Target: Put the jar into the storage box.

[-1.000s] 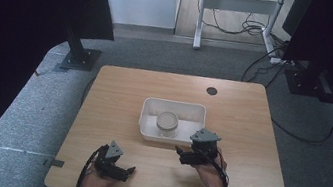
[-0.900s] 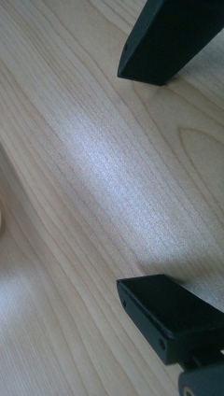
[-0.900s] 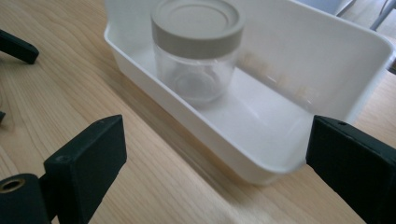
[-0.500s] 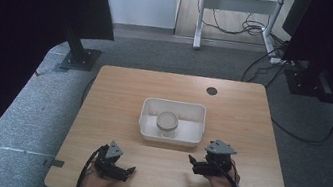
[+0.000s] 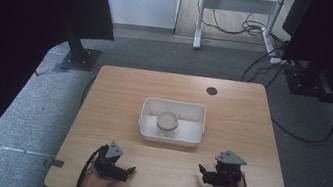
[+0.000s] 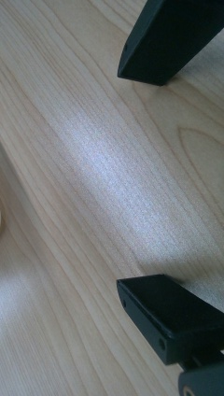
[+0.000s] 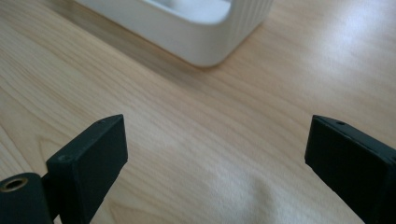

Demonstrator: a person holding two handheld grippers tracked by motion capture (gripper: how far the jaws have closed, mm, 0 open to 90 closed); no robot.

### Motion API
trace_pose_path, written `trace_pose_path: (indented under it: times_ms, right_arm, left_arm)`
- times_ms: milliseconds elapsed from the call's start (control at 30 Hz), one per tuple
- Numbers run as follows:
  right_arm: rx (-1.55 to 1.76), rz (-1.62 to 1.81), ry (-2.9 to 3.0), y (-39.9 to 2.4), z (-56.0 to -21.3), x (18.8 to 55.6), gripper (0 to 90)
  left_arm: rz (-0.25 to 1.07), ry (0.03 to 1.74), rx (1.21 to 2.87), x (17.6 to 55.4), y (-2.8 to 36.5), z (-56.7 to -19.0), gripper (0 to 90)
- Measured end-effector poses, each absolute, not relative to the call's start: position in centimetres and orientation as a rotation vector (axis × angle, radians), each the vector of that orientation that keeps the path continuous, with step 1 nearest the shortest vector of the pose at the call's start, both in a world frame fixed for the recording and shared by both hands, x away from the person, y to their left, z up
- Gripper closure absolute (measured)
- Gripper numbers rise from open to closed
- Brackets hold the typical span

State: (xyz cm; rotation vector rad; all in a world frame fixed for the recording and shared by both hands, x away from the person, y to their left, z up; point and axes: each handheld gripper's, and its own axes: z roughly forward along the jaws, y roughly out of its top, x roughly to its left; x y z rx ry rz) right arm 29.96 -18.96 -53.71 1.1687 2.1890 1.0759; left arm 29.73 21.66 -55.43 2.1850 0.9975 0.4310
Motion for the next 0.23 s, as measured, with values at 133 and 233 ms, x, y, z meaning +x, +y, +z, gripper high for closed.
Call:
trace_pose_path:
  times_ms: [133,233]
  right_arm:
    - [1.190,1.055,2.197,-19.37,-54.30,29.64,5.9]
    - [1.200,1.041,2.206,-19.55,-54.59,29.48,6.0]
  left_arm:
    - [0.431,0.997,2.185,29.73,21.66,-55.43,1.6]
    - [0.431,0.998,2.185,29.74,21.65,-55.43,1.6]
